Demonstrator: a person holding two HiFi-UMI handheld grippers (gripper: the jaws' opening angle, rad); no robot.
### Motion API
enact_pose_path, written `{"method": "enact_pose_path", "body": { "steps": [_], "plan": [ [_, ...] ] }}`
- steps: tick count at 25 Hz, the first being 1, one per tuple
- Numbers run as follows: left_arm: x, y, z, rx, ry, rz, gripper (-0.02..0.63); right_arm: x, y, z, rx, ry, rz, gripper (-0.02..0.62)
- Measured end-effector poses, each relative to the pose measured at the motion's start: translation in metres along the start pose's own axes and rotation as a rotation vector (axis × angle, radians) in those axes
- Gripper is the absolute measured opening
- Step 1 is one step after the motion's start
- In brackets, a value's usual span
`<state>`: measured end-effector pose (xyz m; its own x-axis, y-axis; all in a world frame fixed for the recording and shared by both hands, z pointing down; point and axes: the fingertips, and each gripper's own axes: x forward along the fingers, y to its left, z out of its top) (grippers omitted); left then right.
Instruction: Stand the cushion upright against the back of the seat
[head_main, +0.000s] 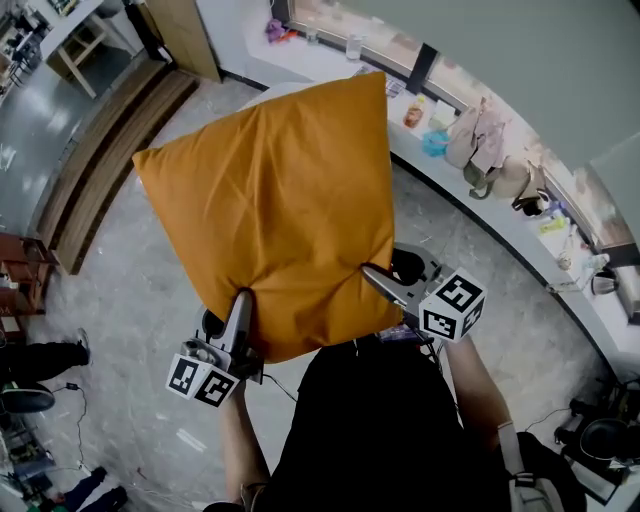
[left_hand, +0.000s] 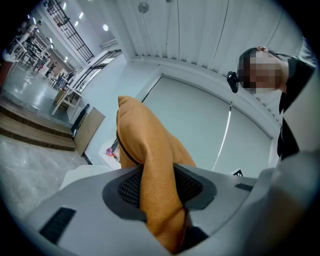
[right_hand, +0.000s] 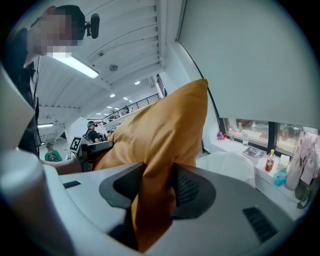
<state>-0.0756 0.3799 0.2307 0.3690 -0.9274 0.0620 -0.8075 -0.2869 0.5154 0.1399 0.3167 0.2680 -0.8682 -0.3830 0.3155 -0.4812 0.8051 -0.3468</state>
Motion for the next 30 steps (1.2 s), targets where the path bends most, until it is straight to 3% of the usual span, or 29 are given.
{"method": "enact_pose_path", "body": {
  "steps": [7, 21, 30],
  "plan": [
    [0.034, 0.005, -0.006, -0.005, 0.024, 0.013, 0.166, 0.006, -0.034, 0.001, 0.022, 0.008, 0.001, 0.186],
    [0.135, 0.003, 0.029, 0.041, 0.008, 0.063, 0.167, 0.032, -0.128, 0.060, 0.013, -0.026, 0.061, 0.186],
    [0.185, -0.007, 0.017, 0.039, 0.020, 0.104, 0.167, 0.027, -0.183, 0.065, 0.039, -0.015, 0.091, 0.186]
  ]
}}
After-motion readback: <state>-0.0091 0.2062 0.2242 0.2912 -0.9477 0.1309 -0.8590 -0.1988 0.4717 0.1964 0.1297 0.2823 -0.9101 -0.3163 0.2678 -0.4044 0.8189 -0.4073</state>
